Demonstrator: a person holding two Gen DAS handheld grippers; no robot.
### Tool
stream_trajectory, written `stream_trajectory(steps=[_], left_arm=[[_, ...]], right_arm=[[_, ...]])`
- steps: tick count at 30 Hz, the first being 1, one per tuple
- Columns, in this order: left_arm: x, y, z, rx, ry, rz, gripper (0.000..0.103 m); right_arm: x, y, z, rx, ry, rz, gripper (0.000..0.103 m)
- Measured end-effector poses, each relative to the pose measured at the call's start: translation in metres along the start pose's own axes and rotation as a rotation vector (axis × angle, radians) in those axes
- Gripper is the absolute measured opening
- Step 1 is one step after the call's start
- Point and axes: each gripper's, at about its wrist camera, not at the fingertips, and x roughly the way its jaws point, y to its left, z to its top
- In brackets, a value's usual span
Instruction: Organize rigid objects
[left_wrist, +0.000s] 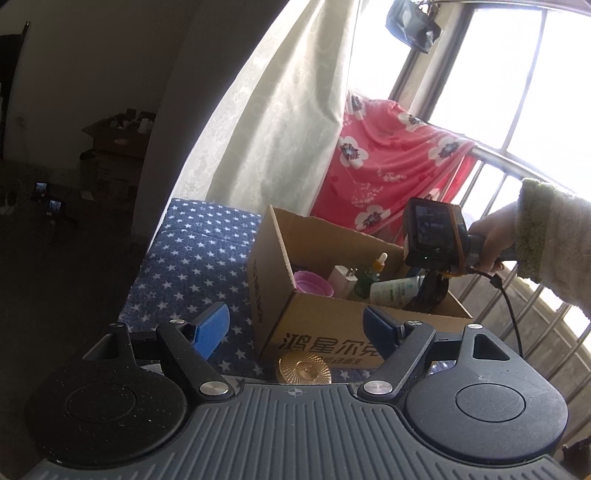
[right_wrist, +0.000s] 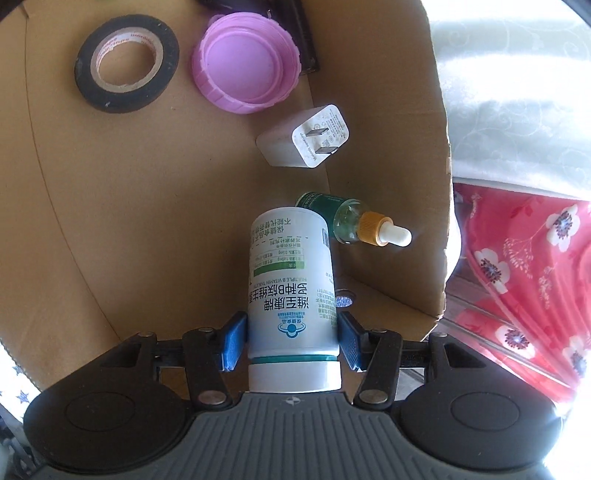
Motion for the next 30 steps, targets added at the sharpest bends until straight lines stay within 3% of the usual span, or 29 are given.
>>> stream_trajectory(steps=[6, 8, 12, 15, 17, 24, 29, 30], left_arm=[[-0.004, 0.008, -0.001, -0.021, -0.008, 0.01, 0.081], [-0.003, 0.012, 0.0, -0.028, -0.005, 0.016, 0.081], [-0.001, 0.016, 0.001, -0.035, 0.0, 0.019, 0.081], [0.001, 0.016, 0.002, -0.035, 0.003, 0.016, 0.081], [0.002, 0.015, 0.002, -0.034, 0.006, 0.011, 0.081], [0.005, 0.014, 0.0, -0.031, 0.015, 0.001, 0.081], [0.003, 0.012, -0.001, -0.024, 0.014, 0.005, 0.081], [0.003, 0.012, 0.0, -0.025, 0.016, 0.006, 0.081]], right_arm=[[0.008, 0.005, 0.016, -0.17, 0.117, -0.065, 0.057], [0.016, 0.005, 0.018, -0.196, 0.121, -0.088, 0.066], [0.027, 0.0, 0.019, -0.213, 0.104, -0.102, 0.074], [0.029, -0.002, 0.016, -0.242, 0.089, -0.116, 0.089], [0.029, -0.006, 0.013, -0.244, 0.072, -0.13, 0.098], [0.009, -0.038, 0.003, -0.102, -0.021, -0.125, 0.098], [-0.018, -0.03, -0.014, -0.068, -0.165, -0.08, 0.098], [-0.036, -0.011, -0.012, -0.066, -0.215, -0.061, 0.098]])
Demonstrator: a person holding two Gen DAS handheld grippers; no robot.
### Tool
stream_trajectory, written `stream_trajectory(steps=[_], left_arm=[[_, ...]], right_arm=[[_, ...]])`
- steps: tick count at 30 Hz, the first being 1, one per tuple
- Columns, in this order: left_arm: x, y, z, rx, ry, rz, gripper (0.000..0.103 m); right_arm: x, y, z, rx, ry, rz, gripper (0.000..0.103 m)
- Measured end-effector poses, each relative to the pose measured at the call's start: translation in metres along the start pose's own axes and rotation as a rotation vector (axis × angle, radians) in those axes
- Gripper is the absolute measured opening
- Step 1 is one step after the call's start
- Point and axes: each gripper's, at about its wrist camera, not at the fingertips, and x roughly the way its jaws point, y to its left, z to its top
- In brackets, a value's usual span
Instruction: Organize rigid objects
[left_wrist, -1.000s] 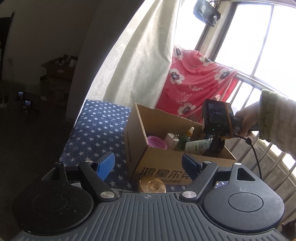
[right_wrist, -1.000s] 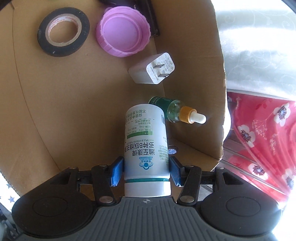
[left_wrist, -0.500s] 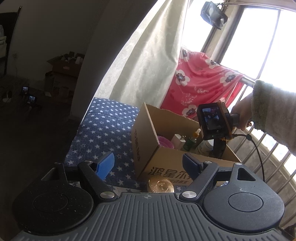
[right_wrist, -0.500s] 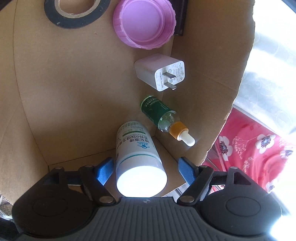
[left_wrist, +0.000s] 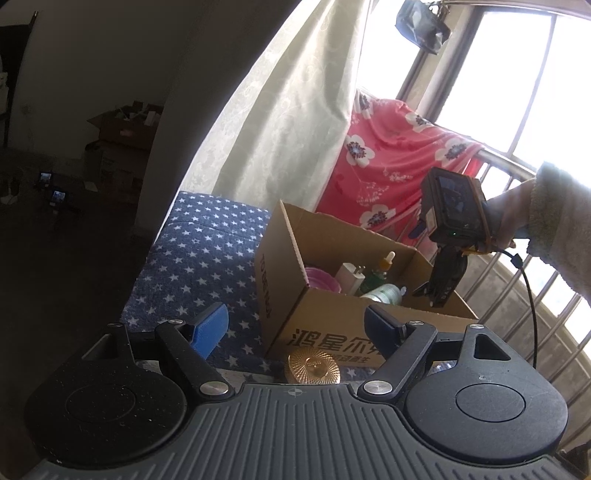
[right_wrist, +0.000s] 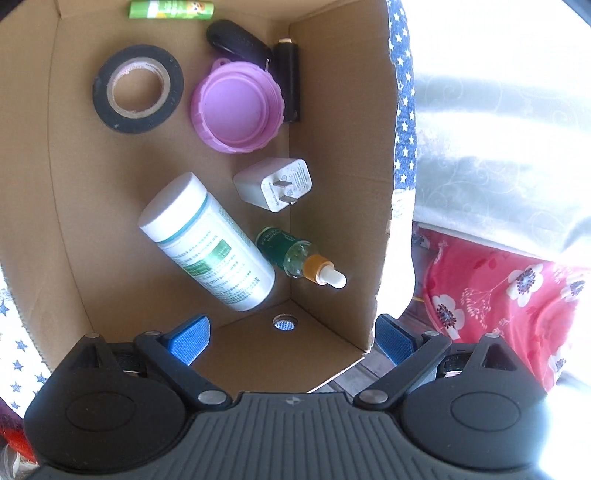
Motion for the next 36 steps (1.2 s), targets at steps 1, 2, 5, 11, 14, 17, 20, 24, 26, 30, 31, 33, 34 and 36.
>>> stream_trajectory(steps=[1, 2, 5, 11, 14, 17, 20, 24, 26, 30, 31, 33, 34, 36], left_arm=[[0.001, -0.001, 0.0, -0.001, 0.002, 0.001, 0.081], [0.001, -0.001, 0.001, 0.0, 0.003, 0.001, 0.081], [0.002, -0.005, 0.002, 0.001, 0.005, 0.003, 0.081], [0.006, -0.012, 0.001, 0.012, 0.017, 0.03, 0.082], [0.011, -0.016, 0.002, 0.018, 0.027, 0.047, 0.082], [0.014, -0.019, 0.002, 0.024, 0.032, 0.067, 0.082], [0.016, -0.022, 0.002, 0.025, 0.038, 0.081, 0.082], [0.02, -0.025, 0.002, 0.031, 0.052, 0.093, 0.082], [0.02, -0.029, 0.001, 0.039, 0.055, 0.093, 0.082], [0.021, -0.034, 0.001, 0.052, 0.057, 0.09, 0.082], [0.021, -0.036, 0.001, 0.052, 0.057, 0.088, 0.082], [0.022, -0.038, 0.001, 0.052, 0.061, 0.085, 0.082], [0.022, -0.039, 0.0, 0.053, 0.062, 0.083, 0.082], [0.023, -0.043, 0.0, 0.056, 0.067, 0.079, 0.082]], right_arm=[[-0.007, 0.007, -0.003, -0.002, -0.043, 0.017, 0.097], [-0.015, 0.018, -0.003, -0.013, -0.088, 0.012, 0.087], [-0.015, 0.032, -0.004, -0.021, -0.17, -0.016, 0.073], [0.004, 0.052, 0.001, -0.023, -0.262, -0.022, 0.068], [0.018, 0.053, 0.006, -0.037, -0.274, -0.004, 0.068], [0.032, 0.056, 0.01, -0.055, -0.293, 0.014, 0.068], [0.039, 0.062, 0.013, -0.064, -0.326, 0.019, 0.067], [0.038, 0.048, 0.009, 0.055, -0.416, 0.067, 0.059], [0.035, 0.044, 0.001, 0.098, -0.457, 0.068, 0.058], [0.027, 0.029, -0.02, 0.229, -0.519, 0.097, 0.058], [0.025, 0.025, -0.026, 0.266, -0.533, 0.106, 0.057], [0.02, 0.014, -0.039, 0.362, -0.572, 0.13, 0.057], [0.018, 0.008, -0.045, 0.411, -0.587, 0.144, 0.057], [0.019, -0.001, -0.058, 0.506, -0.603, 0.164, 0.056]])
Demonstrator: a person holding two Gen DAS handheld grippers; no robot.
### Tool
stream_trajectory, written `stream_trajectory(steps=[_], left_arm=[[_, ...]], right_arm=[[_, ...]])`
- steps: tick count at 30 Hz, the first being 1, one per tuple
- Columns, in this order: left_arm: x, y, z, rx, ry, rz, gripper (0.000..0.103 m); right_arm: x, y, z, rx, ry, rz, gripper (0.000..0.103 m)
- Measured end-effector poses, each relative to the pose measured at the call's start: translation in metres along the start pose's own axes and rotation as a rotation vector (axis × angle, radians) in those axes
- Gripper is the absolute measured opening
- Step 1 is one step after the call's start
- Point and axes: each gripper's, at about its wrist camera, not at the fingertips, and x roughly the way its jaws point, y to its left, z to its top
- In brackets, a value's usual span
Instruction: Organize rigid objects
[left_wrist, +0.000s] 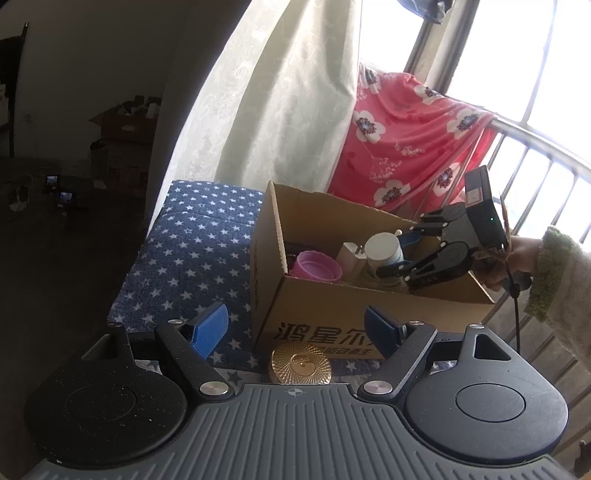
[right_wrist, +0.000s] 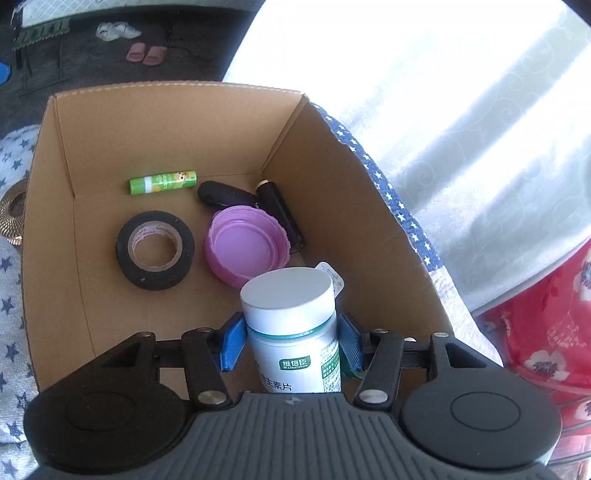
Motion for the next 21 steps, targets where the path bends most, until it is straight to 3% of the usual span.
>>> stream_trajectory(steps=[4, 9, 21], left_arm=[[0.0, -0.007, -0.001, 0.007, 0.0, -0.004, 0.082], [0.001, -0.01, -0.001, 0.009, 0.002, -0.013, 0.082], [-0.003, -0.019, -0.004, 0.017, 0.0, -0.031, 0.082]], right_arm=[[-0.007, -0.022, -0.012, 0.11, 0.003, -0.02, 0.055], [-0.013, -0.032, -0.02, 0.158, 0.0, -0.033, 0.055], [-0.018, -0.027, -0.036, 0.162, 0.072, -0.094, 0.056]])
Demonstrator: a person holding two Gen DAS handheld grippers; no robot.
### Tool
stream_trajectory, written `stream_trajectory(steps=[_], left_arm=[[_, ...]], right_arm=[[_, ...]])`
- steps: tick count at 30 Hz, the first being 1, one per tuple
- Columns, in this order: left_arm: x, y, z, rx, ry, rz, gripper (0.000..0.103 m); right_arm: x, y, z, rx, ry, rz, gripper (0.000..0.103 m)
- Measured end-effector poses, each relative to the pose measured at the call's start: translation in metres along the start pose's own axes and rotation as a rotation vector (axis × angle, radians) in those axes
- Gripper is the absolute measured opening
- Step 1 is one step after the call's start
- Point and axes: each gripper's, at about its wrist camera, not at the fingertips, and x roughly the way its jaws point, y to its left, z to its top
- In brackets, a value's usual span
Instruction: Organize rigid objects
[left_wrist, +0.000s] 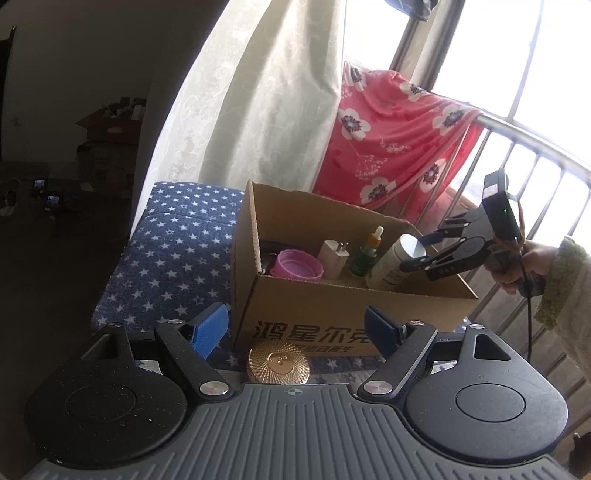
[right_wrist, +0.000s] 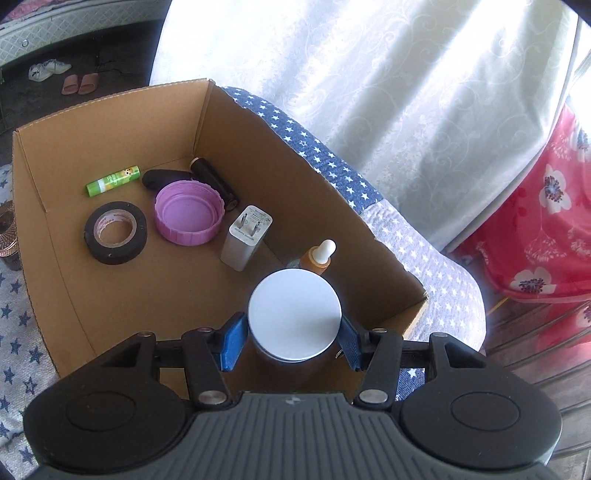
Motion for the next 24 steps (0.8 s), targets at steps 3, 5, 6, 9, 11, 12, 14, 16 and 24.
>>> stream_trajectory(steps=[3, 5, 6, 9, 11, 12, 14, 16, 24], left_arm=[[0.0, -0.002, -0.001, 0.005, 0.001, -0.003, 0.082], [-0.001, -0.002, -0.002, 0.004, 0.003, -0.003, 0.082], [-0.001, -0.002, -0.002, 0.004, 0.003, -0.003, 0.082], [-0.001, -0.002, -0.002, 0.004, 0.005, -0.003, 0.082], [-0.002, -0.004, -0.003, 0.008, 0.006, -0.002, 0.082], [-0.002, -0.004, -0.003, 0.011, 0.007, -0.001, 0.082], [-0.002, -0.005, -0.004, 0.016, 0.012, 0.002, 0.082], [-0.001, -0.004, -0.007, 0.021, 0.023, 0.007, 0.082], [0.005, -0.001, -0.024, 0.058, 0.072, -0.002, 0.082]], right_arm=[[-0.008, -0.003, -0.001, 0.019, -0.018, -0.014, 0.064], [-0.015, -0.005, -0.001, 0.03, -0.039, -0.017, 0.066], [-0.02, -0.007, -0.001, 0.04, -0.052, -0.021, 0.066], [-0.034, -0.01, -0.002, 0.074, -0.092, -0.021, 0.066], [-0.044, -0.011, -0.004, 0.102, -0.126, -0.026, 0.066], [-0.05, -0.012, -0.005, 0.125, -0.144, -0.03, 0.066], [-0.063, -0.011, -0.008, 0.184, -0.178, -0.033, 0.066], [-0.083, -0.007, -0.015, 0.284, -0.231, -0.028, 0.071], [-0.142, 0.038, -0.058, 0.669, -0.35, 0.183, 0.081]])
